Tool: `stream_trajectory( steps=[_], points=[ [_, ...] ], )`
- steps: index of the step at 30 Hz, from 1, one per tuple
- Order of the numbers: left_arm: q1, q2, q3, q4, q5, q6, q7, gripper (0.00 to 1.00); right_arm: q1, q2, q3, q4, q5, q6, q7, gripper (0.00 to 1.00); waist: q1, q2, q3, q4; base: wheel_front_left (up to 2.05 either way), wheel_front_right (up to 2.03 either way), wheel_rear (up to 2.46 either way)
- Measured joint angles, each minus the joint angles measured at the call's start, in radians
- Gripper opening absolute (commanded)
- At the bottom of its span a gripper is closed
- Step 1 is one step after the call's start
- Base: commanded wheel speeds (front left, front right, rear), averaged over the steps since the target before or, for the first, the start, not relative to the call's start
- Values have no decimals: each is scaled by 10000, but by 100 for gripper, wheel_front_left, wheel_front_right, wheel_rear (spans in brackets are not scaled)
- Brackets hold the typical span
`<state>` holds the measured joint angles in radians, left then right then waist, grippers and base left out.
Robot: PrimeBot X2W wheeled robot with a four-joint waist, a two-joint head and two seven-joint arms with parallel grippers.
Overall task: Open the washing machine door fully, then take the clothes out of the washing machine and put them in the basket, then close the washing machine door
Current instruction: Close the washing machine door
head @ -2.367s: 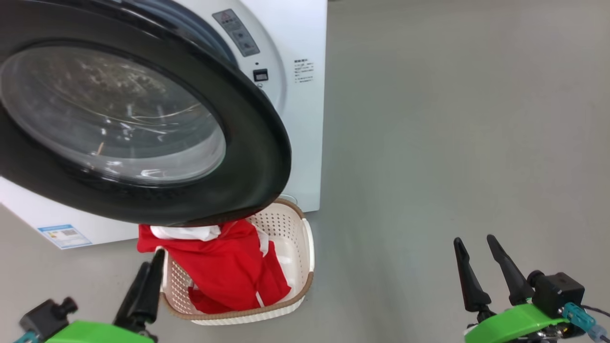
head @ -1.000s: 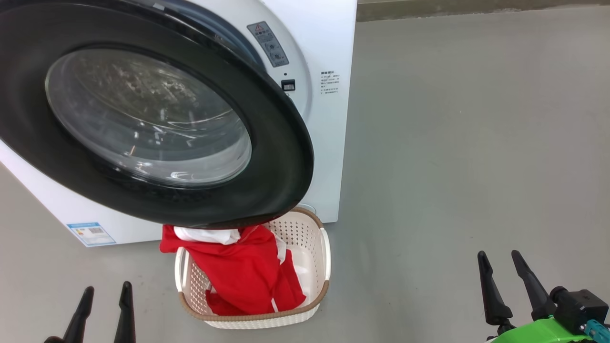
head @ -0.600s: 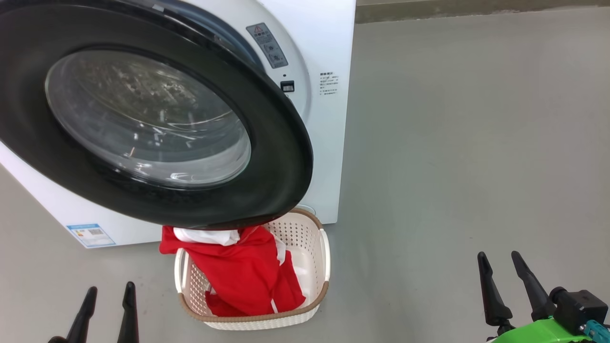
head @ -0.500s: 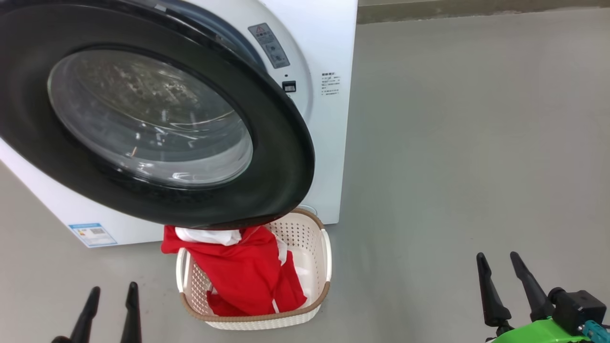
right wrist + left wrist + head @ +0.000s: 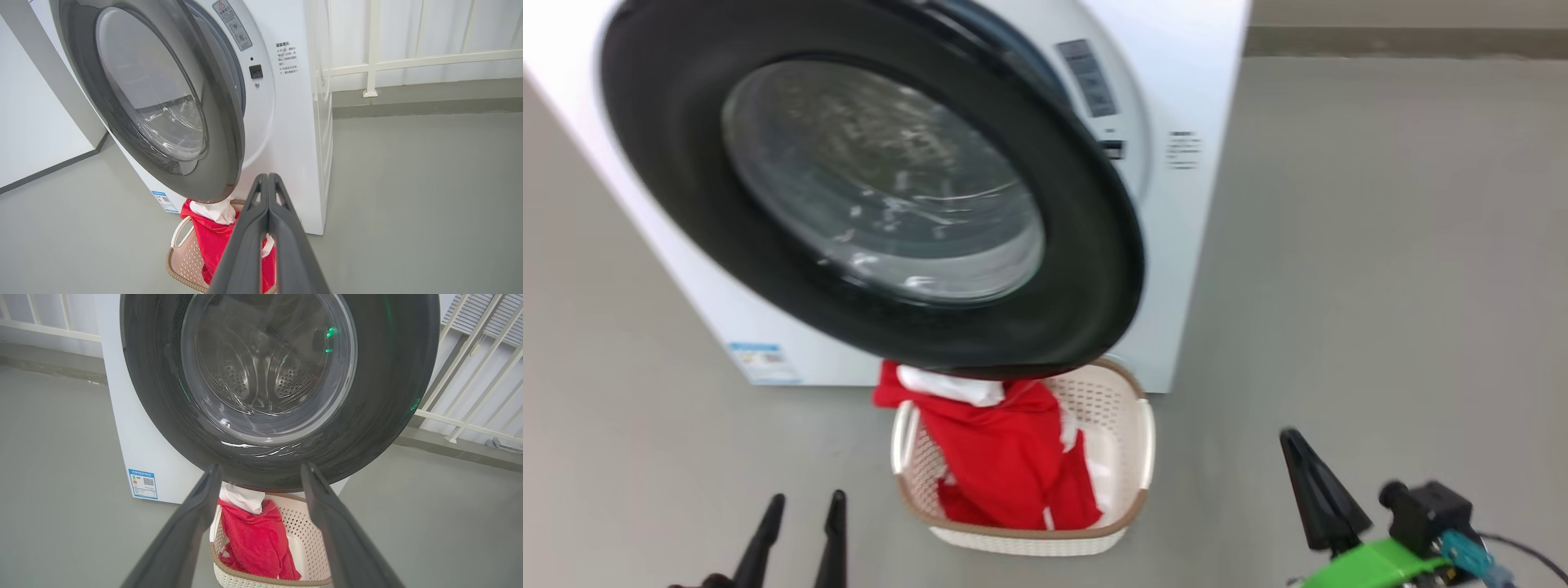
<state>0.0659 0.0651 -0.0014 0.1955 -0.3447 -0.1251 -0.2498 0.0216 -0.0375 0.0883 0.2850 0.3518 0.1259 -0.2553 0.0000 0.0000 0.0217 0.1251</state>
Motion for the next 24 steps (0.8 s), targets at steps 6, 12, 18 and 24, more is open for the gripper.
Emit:
stream_trajectory(
  steps=[6,12,18,24],
  points=[
    [1,-132,-439,-59,-4,0,0,100,-933,-44,393,134,-6,0,0,0,0,0,24,892,0,0,0],
    [-16,-142,-683,-102,-46,0,0,100,-1906,-109,527,288,-65,0,0,0,0,0,185,1764,0,0,0],
    [-567,-169,-1070,-132,-284,0,0,100,-3075,-353,244,433,-104,0,0,0,1,0,743,2454,0,0,0],
    [-1218,-194,-1323,-240,-652,0,0,100,-3945,-637,-96,539,-209,0,0,0,0,0,1458,2805,0,0,0]
  ],
)
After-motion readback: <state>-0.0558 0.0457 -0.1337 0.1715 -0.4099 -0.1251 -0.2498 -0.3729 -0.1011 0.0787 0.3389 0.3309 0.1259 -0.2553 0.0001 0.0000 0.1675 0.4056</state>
